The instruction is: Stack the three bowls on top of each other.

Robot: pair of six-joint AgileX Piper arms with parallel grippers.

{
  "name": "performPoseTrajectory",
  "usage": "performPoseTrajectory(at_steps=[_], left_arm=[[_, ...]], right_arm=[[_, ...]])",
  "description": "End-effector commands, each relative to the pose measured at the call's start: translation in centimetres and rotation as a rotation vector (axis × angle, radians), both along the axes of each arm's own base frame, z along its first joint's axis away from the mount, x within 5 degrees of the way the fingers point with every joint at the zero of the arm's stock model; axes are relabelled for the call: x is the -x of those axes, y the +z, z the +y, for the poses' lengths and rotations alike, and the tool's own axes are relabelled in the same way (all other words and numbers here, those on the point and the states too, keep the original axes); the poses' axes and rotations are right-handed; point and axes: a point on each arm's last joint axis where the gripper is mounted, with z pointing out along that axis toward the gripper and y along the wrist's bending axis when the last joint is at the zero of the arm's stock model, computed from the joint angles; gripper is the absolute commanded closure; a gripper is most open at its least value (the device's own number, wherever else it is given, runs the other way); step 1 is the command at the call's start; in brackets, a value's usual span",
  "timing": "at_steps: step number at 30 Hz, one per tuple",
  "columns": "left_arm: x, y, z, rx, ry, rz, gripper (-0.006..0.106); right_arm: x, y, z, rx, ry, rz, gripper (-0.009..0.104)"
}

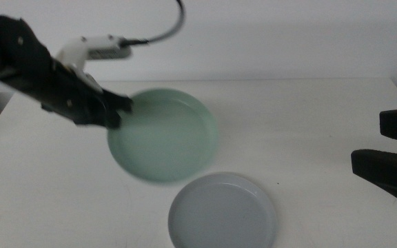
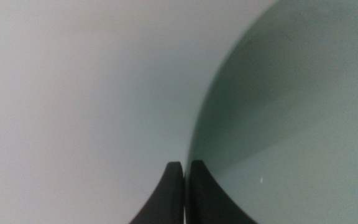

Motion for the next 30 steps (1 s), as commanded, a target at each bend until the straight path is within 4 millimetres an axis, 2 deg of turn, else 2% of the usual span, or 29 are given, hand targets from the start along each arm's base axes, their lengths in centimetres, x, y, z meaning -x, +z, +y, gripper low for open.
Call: performPoseTrajectory(at_steps=[1,5,10,13,20,24,27,30], left_arm=[[3.3,2.4,-1.9,0.052,-0.041,-0.103,0.100],[7.4,0.9,-5.0,0.074,-0.130,-0.127,0.100],[9.5,-2.1,-7.4,0.098,-0.154,-0.130,0.100],[9.5,-3.6,-8.0,0.087,-0.155,-0.129,0.100],[8.2,-6.1,-8.7,0.094,-0.087,-0.089,0.100],[8.0,-6.7,-8.8,0.089,-0.083,-0.070,0.098],[8.1,-6.6,-8.8,0.089,-0.087,-0.072,0.086],[8.2,-6.1,-8.7,0.098,-0.089,-0.086,0.060]], right_arm=[[-0.2,1.3,-0.2,-0.052,-0.030,-0.062,0.047],[-0.2,1.3,-0.2,-0.052,-0.030,-0.062,0.047],[-0.2,1.3,-0.2,-0.052,-0.030,-0.062,0.047],[-0.2,1.3,-0.2,-0.054,-0.032,-0.059,0.047],[-0.2,1.3,-0.2,-0.054,-0.032,-0.059,0.047],[-0.2,1.3,-0.2,-0.054,-0.032,-0.059,0.047],[-0.2,1.3,-0.2,-0.054,-0.032,-0.059,0.047],[-0.2,1.3,-0.2,-0.054,-0.031,-0.060,0.047]])
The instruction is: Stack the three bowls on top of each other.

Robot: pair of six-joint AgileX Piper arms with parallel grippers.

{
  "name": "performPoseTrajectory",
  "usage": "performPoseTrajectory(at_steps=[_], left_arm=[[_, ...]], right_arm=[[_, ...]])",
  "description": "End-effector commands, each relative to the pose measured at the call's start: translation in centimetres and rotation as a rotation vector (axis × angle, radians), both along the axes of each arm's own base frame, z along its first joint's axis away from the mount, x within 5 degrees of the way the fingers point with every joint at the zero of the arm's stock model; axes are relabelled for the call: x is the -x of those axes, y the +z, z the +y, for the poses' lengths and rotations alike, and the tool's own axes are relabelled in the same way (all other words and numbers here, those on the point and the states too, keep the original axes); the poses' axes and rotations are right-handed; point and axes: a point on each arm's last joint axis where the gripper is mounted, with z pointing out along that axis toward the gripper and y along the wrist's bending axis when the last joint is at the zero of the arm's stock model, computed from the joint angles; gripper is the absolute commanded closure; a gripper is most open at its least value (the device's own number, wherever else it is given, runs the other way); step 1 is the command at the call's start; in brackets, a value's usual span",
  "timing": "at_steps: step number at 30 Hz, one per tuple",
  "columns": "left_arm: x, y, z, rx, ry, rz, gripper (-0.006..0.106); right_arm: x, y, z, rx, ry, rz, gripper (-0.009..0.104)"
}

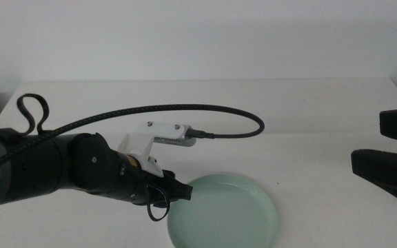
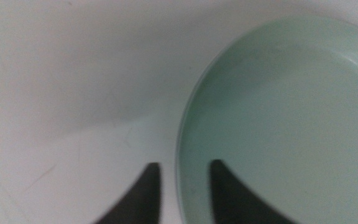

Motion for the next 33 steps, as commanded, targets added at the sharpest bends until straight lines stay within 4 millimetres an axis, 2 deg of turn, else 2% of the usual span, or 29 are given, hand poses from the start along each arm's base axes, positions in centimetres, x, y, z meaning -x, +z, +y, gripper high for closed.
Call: performPoseTrajectory(at_steps=[1,3,5,10,13,17,24,33], left_arm=[[-0.3,2.7,0.0,0.071,0.034,-0.094,0.049],[-0.1,3.9,0.3,0.085,0.034,-0.134,0.030],[0.2,5.8,1.2,0.098,0.037,-0.201,0.020],[1.7,11.0,4.6,0.096,0.048,-0.410,0.018],[3.4,14.1,6.6,0.079,0.051,-0.549,0.018],[5.5,16.7,9.2,0.071,0.103,-0.656,0.018],[7.2,17.9,12.1,0.041,0.209,-0.678,0.018],[7.1,17.8,12.6,0.020,0.226,-0.674,0.018]], right_arm=[[-0.2,1.3,-0.2,-0.053,-0.031,-0.060,0.047],[-0.2,1.3,-0.2,-0.053,-0.031,-0.060,0.047],[-0.2,1.3,-0.2,-0.053,-0.031,-0.060,0.047],[-0.2,1.3,-0.2,-0.053,-0.031,-0.060,0.047],[-0.2,1.3,-0.2,-0.053,-0.031,-0.060,0.047],[-0.2,1.3,-0.2,-0.053,-0.031,-0.060,0.047],[-0.2,1.3,-0.2,-0.053,-0.031,-0.060,0.047],[-0.2,1.3,-0.2,-0.053,-0.031,-0.060,0.047]])
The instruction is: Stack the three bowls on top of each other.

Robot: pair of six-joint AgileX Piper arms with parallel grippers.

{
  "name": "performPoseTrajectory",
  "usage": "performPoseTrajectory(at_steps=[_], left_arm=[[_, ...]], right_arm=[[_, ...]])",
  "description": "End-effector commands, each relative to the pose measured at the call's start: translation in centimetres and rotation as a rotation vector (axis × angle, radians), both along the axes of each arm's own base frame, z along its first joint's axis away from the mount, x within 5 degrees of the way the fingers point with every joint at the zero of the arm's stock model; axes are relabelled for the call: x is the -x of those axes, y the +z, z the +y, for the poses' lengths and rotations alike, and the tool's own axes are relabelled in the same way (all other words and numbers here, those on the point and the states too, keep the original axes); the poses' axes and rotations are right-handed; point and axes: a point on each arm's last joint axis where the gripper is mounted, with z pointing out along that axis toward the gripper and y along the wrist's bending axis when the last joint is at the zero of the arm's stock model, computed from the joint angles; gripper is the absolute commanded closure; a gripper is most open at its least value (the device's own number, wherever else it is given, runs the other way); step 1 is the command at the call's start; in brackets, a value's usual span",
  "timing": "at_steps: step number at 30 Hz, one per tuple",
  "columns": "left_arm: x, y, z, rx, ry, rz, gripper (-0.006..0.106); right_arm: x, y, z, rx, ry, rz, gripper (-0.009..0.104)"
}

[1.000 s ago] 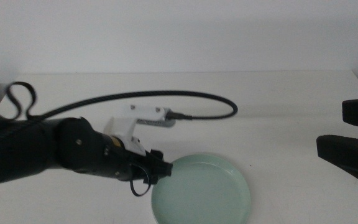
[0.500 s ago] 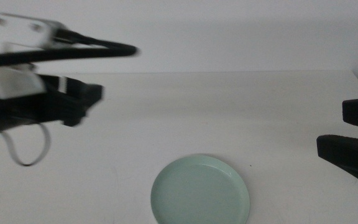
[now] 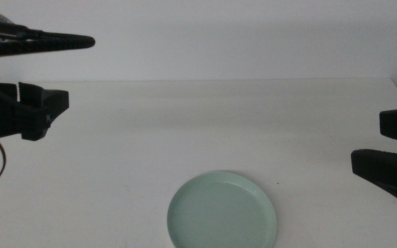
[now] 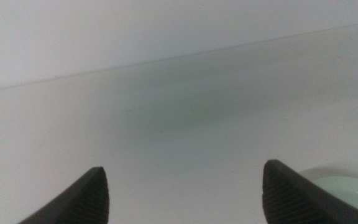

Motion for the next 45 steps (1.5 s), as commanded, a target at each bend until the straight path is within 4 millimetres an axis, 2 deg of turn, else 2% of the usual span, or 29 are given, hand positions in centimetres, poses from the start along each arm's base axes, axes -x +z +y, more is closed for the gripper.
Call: performPoseTrajectory(at_steps=[1,7,8,12,16,19,22,25,28,30,33,35,38,45], left_arm=[[-0.2,1.7,0.2,0.021,0.026,-0.107,0.018],[-0.2,1.6,0.2,0.010,0.023,-0.102,0.018],[-0.3,1.7,0.2,0.018,0.028,-0.111,0.018],[-1.3,1.9,0.0,0.054,0.040,-0.083,0.018],[-3.3,2.6,-0.3,0.074,0.050,-0.073,0.018],[-3.7,3.7,-0.2,0.035,0.051,-0.112,0.018],[-3.7,4.5,1.2,0.025,0.119,-0.127,0.018],[-2.9,4.7,3.3,0.015,0.205,-0.095,0.018],[-1.4,4.9,4.5,-0.015,0.249,-0.068,0.018],[-0.1,5.4,4.7,-0.022,0.253,-0.088,0.018],[2.0,5.7,4.4,0.007,0.252,-0.151,0.018],[3.5,5.1,4.1,0.045,0.246,-0.178,0.018],[5.5,2.9,3.9,0.036,0.234,-0.191,0.018],[8.7,-3.5,3.8,0.011,0.231,-0.265,0.018]], right_arm=[[-0.2,1.3,-0.2,-0.053,-0.031,-0.060,0.047],[-0.2,1.3,-0.2,-0.055,-0.033,-0.061,0.047],[-0.4,1.3,-0.2,-0.098,-0.061,-0.032,0.047],[-2.7,0.9,0.3,-0.168,-0.171,0.034,0.047],[-6.1,0.3,1.3,-0.142,-0.244,0.051,0.047],[-8.5,0.4,1.6,-0.127,-0.308,0.089,0.047],[-10.9,1.2,-0.2,-0.147,-0.436,0.106,0.047],[-11.6,2.1,-3.0,-0.161,-0.558,0.100,0.047],[-10.4,2.5,-5.5,-0.120,-0.641,0.083,0.048],[-9.1,2.6,-6.6,-0.080,-0.677,0.059,0.050],[-6.5,2.4,-7.0,-0.102,-0.701,-0.020,0.051],[-4.6,1.7,-7.1,-0.124,-0.710,-0.076,0.052],[-2.2,-0.3,-7.3,-0.110,-0.723,-0.122,0.052],[0.4,-6.3,-7.5,-0.088,-0.745,-0.131,0.052]])
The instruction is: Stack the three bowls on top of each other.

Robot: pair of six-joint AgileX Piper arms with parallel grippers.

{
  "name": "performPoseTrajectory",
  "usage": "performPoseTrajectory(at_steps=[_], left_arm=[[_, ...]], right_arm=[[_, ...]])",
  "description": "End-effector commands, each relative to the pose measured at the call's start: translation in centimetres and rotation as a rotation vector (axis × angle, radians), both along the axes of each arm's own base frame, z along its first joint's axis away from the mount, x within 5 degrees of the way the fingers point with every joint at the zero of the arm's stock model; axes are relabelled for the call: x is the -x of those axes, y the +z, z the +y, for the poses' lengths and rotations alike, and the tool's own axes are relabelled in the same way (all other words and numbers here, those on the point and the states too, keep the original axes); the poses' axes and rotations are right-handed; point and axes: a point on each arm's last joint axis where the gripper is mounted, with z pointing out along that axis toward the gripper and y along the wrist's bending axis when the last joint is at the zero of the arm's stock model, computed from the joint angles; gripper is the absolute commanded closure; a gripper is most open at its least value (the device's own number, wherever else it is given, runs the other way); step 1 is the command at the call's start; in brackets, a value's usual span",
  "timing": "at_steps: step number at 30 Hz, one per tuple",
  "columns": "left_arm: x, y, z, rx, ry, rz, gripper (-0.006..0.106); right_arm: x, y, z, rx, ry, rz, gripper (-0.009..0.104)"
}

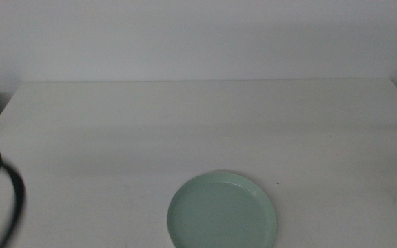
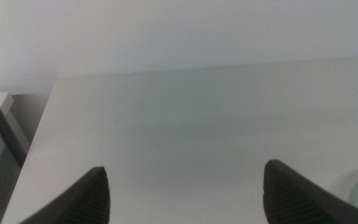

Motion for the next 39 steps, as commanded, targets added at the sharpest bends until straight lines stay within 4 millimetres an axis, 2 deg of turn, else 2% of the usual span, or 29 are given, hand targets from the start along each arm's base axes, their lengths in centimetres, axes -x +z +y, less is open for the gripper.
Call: performPoseTrajectory(at_steps=[1,4,8,21,24,30,33,36,39], left_arm=[[0.7,-0.6,0.2,0.007,0.029,-0.121,0.018],[1.6,-2.3,0.0,0.027,0.021,-0.126,0.018],[2.2,-3.3,0.0,0.071,0.031,-0.156,0.018],[2.2,-4.1,-0.1,0.074,0.023,-0.123,0.018],[2.4,-3.9,-0.1,0.052,0.025,-0.142,0.018],[3.8,-3.8,0.3,-0.102,0.045,-0.234,0.018],[3.8,-5.3,0.4,-0.129,0.059,-0.235,0.018],[3.7,-7.6,0.5,-0.146,0.060,-0.188,0.018],[3.8,-8.5,0.5,-0.146,0.060,-0.184,0.018]], right_arm=[[0.4,-0.2,-0.3,0.014,-0.034,-0.110,0.052],[1.2,-1.6,-0.4,0.000,-0.044,-0.141,0.052],[2.1,-1.8,-0.5,0.011,-0.056,-0.222,0.052],[2.2,-1.8,-0.5,0.013,-0.055,-0.230,0.052],[2.5,-3.2,-0.6,0.020,-0.062,-0.233,0.052],[3.7,-6.7,-0.6,0.019,-0.066,-0.254,0.052],[4.0,-8.6,-0.6,0.023,-0.065,-0.249,0.052],[4.1,-9.9,-0.7,0.062,-0.067,-0.250,0.052],[4.0,-10.6,-0.8,0.094,-0.072,-0.248,0.052]])
